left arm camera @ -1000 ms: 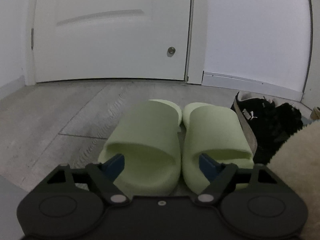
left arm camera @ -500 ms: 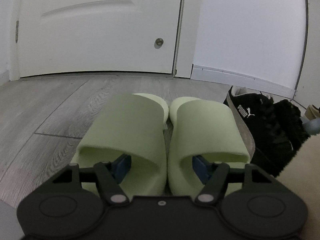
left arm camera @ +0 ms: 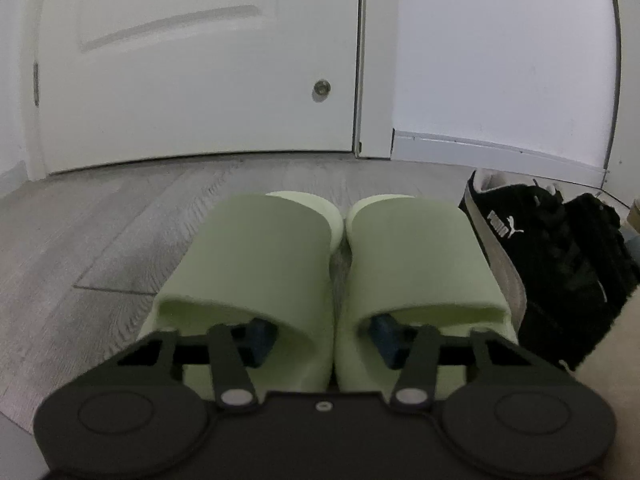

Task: Organize scattered shoes
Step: 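Set down green slides with left tool while right tool grasps black Puma sneakers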

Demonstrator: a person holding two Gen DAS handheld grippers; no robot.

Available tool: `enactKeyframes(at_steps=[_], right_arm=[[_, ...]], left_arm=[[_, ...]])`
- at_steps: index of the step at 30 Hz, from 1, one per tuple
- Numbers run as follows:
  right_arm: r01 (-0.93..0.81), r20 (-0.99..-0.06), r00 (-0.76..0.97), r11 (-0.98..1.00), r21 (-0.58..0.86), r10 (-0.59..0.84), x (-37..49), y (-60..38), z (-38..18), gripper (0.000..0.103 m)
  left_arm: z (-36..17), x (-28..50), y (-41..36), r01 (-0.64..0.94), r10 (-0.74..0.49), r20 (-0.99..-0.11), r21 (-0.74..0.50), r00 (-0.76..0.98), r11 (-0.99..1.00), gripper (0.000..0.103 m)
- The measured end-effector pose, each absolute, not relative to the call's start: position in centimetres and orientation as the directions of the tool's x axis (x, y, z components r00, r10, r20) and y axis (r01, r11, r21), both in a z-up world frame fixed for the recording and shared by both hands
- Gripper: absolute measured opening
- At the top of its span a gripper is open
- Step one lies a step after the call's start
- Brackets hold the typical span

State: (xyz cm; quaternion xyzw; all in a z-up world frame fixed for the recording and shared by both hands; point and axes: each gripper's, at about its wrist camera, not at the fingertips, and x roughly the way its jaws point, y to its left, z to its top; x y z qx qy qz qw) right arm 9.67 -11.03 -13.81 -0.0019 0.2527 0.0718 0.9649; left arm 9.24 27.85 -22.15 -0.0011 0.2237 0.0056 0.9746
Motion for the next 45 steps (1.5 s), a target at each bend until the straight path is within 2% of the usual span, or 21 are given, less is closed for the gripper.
enactKeyframes(at_steps=[12,14,19,26,29,33,37,38,40,42,45], right_arm=[[-0.165,-0.496,0.854,0.986,0.035,0.16,9.6,-11.0,-13.7,0.103],[-0.173,-0.498,0.851,0.984,0.037,0.168,9.6,-11.2,-13.7,0.103],[-0.193,-0.5,0.845,0.98,0.047,0.19,9.3,-11.0,-12.7,0.103],[-0.18,-0.459,0.849,0.96,0.214,0.261,8.2,-9.2,-9.1,0.103],[-0.235,-0.421,0.84,0.929,0.285,0.342,7.7,-6.6,-7.4,0.103],[-0.328,-0.365,0.813,0.875,0.356,0.454,6.9,-2.1,-5.2,0.103],[-0.364,-0.357,0.797,0.859,0.362,0.488,6.2,0.0,-4.4,0.103],[-0.363,-0.362,0.796,0.862,0.355,0.485,6.1,0.1,-4.4,0.103],[-0.336,-0.385,0.798,0.873,0.354,0.463,6.1,-0.7,-4.8,0.103],[-0.309,-0.409,0.799,0.884,0.351,0.441,6.1,-1.5,-5.2,0.103],[-0.265,-0.443,0.798,0.899,0.35,0.408,6.2,-2.7,-5.8,0.103]], left_arm=[[-22.0,9.3,27.9,-0.014,0.009,-0.44,-0.007,0.898,1.0,0.04],[-22.0,9.4,28.0,-0.009,-0.008,-0.449,-0.036,0.893,0.999,0.047],[-21.6,8.8,29.8,0.028,-0.106,-0.485,-0.166,0.868,0.986,0.054],[-20.8,5.9,32.1,0.056,-0.173,-0.504,-0.24,0.846,0.969,0.059],[-21.0,4.9,32.9,0.039,-0.171,-0.503,-0.261,0.847,0.965,0.066],[-21.4,5.1,33.2,0.022,-0.168,-0.501,-0.285,0.849,0.958,0.067],[-21.1,7.6,32.6,0.098,-0.265,-0.486,-0.342,0.833,0.935,0.069],[-21.0,8.3,32.5,0.108,-0.282,-0.491,-0.352,0.824,0.93,0.079],[-20.9,9.5,32.2,0.121,-0.309,-0.507,-0.371,0.805,0.921,0.086],[-20.9,10.2,32.6,0.124,-0.332,-0.513,-0.397,0.792,0.909,0.086],[-21.1,10.6,34.3,0.123,-0.419,-0.512,-0.515,0.75,0.848,0.086]])
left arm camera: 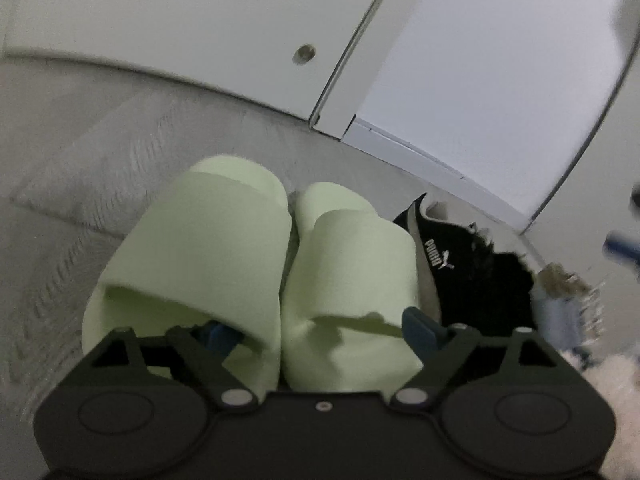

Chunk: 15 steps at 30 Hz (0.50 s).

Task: Organize scattered shoes
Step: 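Set down green slides with left tool while right tool grasps black Puma sneakers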

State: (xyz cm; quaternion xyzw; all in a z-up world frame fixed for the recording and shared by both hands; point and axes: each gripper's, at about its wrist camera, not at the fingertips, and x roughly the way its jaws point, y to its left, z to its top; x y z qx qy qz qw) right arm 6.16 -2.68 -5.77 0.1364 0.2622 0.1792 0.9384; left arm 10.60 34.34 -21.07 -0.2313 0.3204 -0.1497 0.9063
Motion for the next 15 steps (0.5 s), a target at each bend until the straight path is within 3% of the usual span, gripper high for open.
enactKeyframes(at_steps=[3,9,15], right_arm=[[-0.205,-0.471,0.797,0.902,0.379,0.379,6.7,-4.1,-6.6,0.103],[-0.189,-0.52,0.773,0.915,0.357,0.362,9.2,-3.0,-7.1,0.103],[-0.179,-0.591,0.732,0.933,0.313,0.338,13.6,-0.5,-7.2,0.103]], left_arm=[[-20.6,10.3,35.3,0.132,-0.481,-0.512,-0.575,0.711,0.808,0.085],[-18.9,8.7,32.7,0.149,-0.353,-0.617,-0.357,0.704,0.922,0.085],[-16.0,5.5,32.2,0.136,-0.321,-0.518,-0.363,0.793,0.922,0.085]])
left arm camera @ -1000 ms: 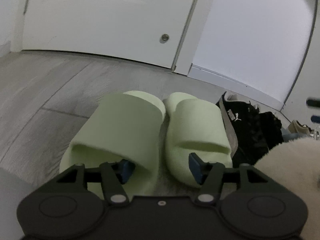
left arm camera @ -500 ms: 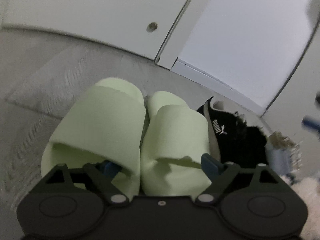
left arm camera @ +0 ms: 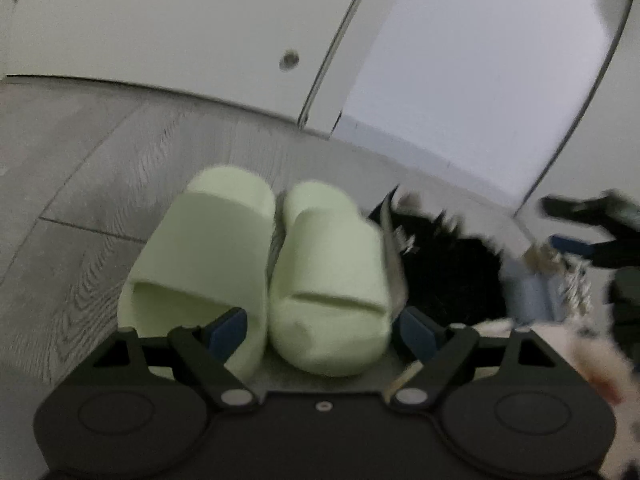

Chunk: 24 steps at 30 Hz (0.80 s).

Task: Organize scattered shoes
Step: 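Set down green slides with left tool while right tool grasps black Puma sneakers, then carry the black Puma sneakers with the right tool toward the wall corner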

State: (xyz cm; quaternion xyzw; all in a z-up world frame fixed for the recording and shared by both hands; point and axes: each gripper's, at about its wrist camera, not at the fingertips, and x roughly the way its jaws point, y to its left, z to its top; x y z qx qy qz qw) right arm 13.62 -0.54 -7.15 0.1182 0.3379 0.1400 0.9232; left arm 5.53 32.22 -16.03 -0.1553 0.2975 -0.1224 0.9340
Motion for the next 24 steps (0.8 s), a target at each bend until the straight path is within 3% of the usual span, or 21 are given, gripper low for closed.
enactKeyframes(at_steps=[4,6,8,12,14,18,19,20,24], right_arm=[[-0.174,-0.635,0.703,0.943,0.283,0.32,16.5,1.1,-7.2,0.1],[-0.146,-0.707,0.646,0.956,0.255,0.288,19.4,2.5,-8.0,0.089],[-0.108,-0.794,0.557,0.97,0.22,0.242,22.9,4.0,-9.2,0.076],[-0.042,-0.869,0.456,0.98,0.195,0.193,25.7,4.9,-12.0,0.075],[-0.023,-0.872,0.457,0.982,0.185,0.176,26.4,4.9,-13.2,0.075],[0.018,-0.855,0.506,0.99,0.143,0.114,26.6,5.2,-14.4,0.071],[0.028,-0.845,0.526,0.991,0.128,0.094,26.3,5.4,-14.3,0.065],[0.036,-0.834,0.547,0.993,0.117,0.079,26.0,5.4,-14.2,0.051],[-0.025,-0.74,0.663,0.991,0.128,0.113,23.3,4.7,-14.4,0.038]], left_arm=[[-12.6,7.2,30.4,0.043,-0.188,-0.464,-0.305,0.865,0.951,0.086],[-12.1,8.5,29.9,-0.064,-0.103,-0.458,-0.334,0.883,0.94,0.086],[-12.2,10.7,29.1,-0.198,-0.023,-0.493,-0.391,0.87,0.899,0.086],[-12.7,13.0,27.7,-0.249,-0.02,-0.556,-0.405,0.831,0.88,0.086],[-12.6,13.5,27.0,-0.246,-0.003,-0.58,-0.35,0.815,0.904,0.086],[-13.3,12.6,28.2,-0.236,-0.044,-0.55,-0.428,0.834,0.873,0.086],[-13.5,12.3,28.7,-0.241,-0.052,-0.543,-0.454,0.838,0.858,0.086],[-13.7,12.1,29.3,-0.246,-0.06,-0.536,-0.48,0.842,0.842,0.086],[-14.1,12.0,29.9,-0.27,-0.069,-0.544,-0.517,0.836,0.813,0.083]])
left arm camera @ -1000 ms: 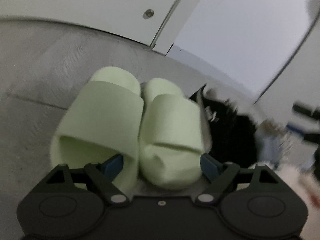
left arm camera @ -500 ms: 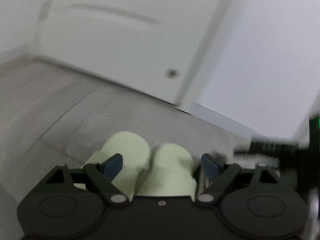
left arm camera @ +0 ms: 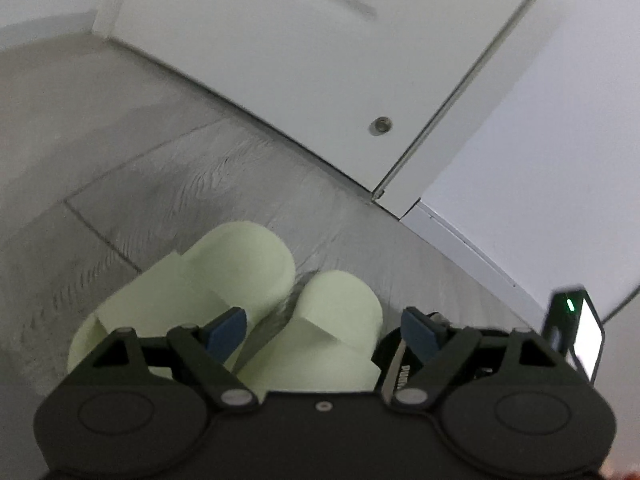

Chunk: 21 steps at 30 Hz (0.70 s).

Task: Organize scattered shoes
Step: 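Carry the black Puma sneakers with the right tool toward the wall corner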

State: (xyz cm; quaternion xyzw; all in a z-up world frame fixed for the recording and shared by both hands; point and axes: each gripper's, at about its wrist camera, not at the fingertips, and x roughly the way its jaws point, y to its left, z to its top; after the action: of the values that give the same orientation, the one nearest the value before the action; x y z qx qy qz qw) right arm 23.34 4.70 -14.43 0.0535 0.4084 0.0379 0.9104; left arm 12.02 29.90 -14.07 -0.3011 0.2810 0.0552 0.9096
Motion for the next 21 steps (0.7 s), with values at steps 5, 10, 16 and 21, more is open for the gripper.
enactKeyframes(at_steps=[5,10,16,21], right_arm=[[-0.082,-0.575,0.799,0.979,0.189,0.178,19.0,3.0,-12.4,0.038],[-0.168,-0.339,0.913,0.966,0.195,0.227,13.5,0.9,-8.8,0.038],[-0.2,-0.125,0.965,0.957,0.209,0.229,10.3,-2.1,-3.3,0.038],[-0.189,-0.008,0.981,0.963,0.193,0.195,11.1,-7.7,1.3,0.038]], left_arm=[[-12.2,10.2,28.2,-0.268,0.051,-0.45,-0.433,0.892,0.86,0.083],[-10.3,7.9,25.8,-0.209,0.071,-0.328,-0.41,0.942,0.888,0.084],[-9.2,5.8,22.9,-0.148,0.041,-0.239,-0.449,0.97,0.881,0.085],[-7.4,6.1,19.9,-0.119,0.049,-0.197,-0.363,0.979,0.924,0.087]])
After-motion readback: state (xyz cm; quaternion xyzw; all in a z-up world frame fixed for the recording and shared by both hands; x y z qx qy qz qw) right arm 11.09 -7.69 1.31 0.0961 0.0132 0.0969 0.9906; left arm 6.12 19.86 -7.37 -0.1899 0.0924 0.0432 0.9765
